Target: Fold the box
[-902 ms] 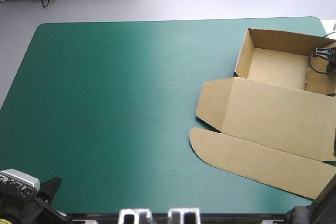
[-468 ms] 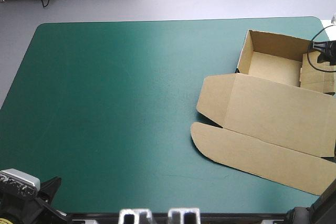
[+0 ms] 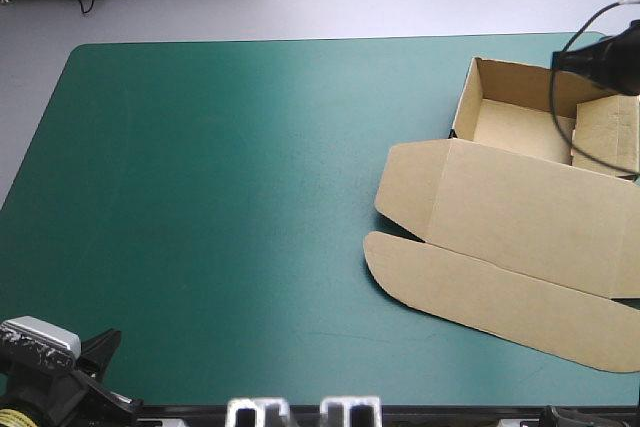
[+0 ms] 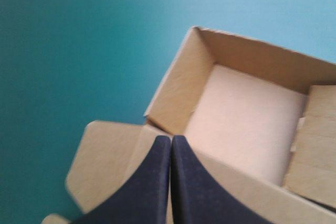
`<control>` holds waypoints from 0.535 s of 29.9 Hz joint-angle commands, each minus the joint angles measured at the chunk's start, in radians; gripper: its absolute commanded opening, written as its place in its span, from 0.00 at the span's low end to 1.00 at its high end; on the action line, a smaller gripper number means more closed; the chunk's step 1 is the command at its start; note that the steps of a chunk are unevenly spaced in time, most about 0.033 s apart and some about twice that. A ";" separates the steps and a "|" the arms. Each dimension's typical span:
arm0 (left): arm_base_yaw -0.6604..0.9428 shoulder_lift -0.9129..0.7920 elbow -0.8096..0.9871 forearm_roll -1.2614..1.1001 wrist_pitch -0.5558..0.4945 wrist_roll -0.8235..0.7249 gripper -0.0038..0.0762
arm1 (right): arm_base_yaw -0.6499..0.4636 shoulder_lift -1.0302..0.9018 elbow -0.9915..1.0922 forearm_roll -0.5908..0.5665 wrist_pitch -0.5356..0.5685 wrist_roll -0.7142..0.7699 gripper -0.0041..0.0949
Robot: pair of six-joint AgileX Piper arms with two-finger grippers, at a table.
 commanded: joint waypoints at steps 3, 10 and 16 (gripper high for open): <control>-0.004 0.017 0.061 -0.022 -0.101 0.000 0.04 | 0.175 -0.224 0.289 -0.019 -0.009 0.014 0.03; -0.005 0.017 0.087 -0.096 -0.142 0.008 0.04 | 0.212 -0.576 0.749 -0.270 -0.123 0.170 0.03; -0.005 0.017 0.090 -0.097 -0.146 0.046 0.04 | 0.212 -0.837 1.069 -0.287 -0.223 0.179 0.03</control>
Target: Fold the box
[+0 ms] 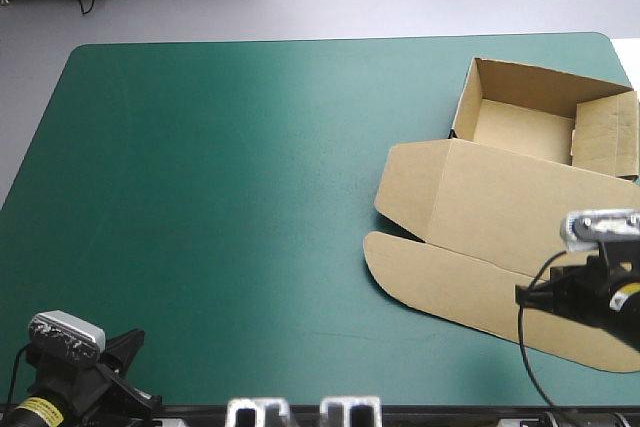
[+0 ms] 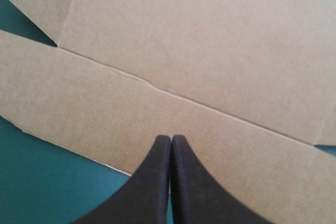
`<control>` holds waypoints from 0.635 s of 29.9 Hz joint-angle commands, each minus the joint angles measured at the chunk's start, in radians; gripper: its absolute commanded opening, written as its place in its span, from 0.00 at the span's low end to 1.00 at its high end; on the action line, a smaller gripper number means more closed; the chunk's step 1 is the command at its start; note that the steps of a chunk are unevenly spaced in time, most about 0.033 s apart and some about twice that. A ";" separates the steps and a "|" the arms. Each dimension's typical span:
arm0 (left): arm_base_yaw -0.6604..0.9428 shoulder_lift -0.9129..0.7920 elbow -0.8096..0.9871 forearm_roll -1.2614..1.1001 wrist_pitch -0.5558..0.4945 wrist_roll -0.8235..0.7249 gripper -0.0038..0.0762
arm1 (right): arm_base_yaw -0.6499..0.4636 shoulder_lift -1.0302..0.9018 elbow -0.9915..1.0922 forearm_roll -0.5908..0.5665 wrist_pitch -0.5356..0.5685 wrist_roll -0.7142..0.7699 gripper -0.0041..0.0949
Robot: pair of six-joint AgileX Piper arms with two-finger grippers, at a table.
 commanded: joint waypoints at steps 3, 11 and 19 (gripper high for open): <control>-0.005 0.017 0.003 -0.024 -0.089 0.025 0.04 | 0.004 -0.198 0.188 0.001 -0.126 -0.002 0.03; -0.005 0.017 0.005 -0.023 -0.079 0.072 0.04 | 0.004 -0.337 0.296 0.008 -0.125 -0.002 0.03; -0.005 0.017 0.005 -0.083 -0.079 0.016 0.04 | 0.004 -0.347 0.306 0.008 -0.125 -0.002 0.03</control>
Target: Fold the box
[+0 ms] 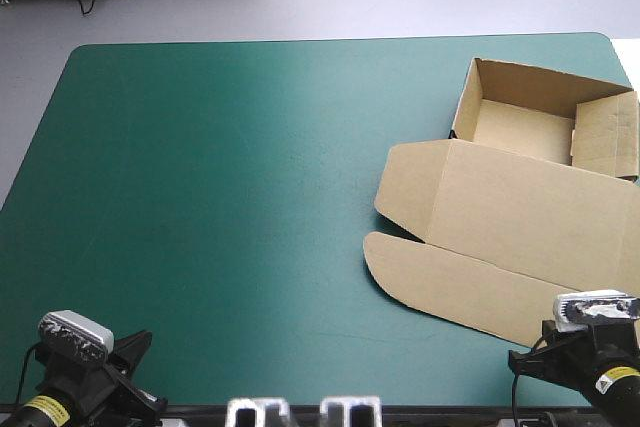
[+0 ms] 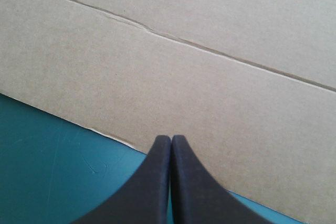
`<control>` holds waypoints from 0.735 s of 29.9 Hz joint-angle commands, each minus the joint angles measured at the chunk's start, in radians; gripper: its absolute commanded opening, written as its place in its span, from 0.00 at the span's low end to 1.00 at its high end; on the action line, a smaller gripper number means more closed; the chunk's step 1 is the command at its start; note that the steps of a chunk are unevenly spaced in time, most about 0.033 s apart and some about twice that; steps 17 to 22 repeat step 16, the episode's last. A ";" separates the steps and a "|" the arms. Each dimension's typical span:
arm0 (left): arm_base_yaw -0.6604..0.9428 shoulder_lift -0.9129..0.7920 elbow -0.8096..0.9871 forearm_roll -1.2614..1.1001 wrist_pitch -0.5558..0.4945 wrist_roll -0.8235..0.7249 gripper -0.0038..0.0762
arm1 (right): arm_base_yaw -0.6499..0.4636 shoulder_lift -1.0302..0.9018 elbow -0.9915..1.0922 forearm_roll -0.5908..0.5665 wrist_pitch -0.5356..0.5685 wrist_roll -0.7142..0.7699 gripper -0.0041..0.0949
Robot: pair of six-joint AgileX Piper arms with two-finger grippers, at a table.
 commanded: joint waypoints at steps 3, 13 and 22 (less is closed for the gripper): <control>-0.005 0.017 -0.022 -0.039 -0.064 -0.019 0.04 | 0.004 0.010 -0.024 0.004 -0.058 -0.004 0.03; -0.005 0.017 -0.022 -0.039 -0.064 -0.019 0.04 | 0.004 0.010 -0.024 0.004 -0.058 -0.004 0.03; -0.005 0.017 -0.022 -0.039 -0.064 -0.019 0.04 | 0.004 0.010 -0.024 0.004 -0.058 -0.004 0.03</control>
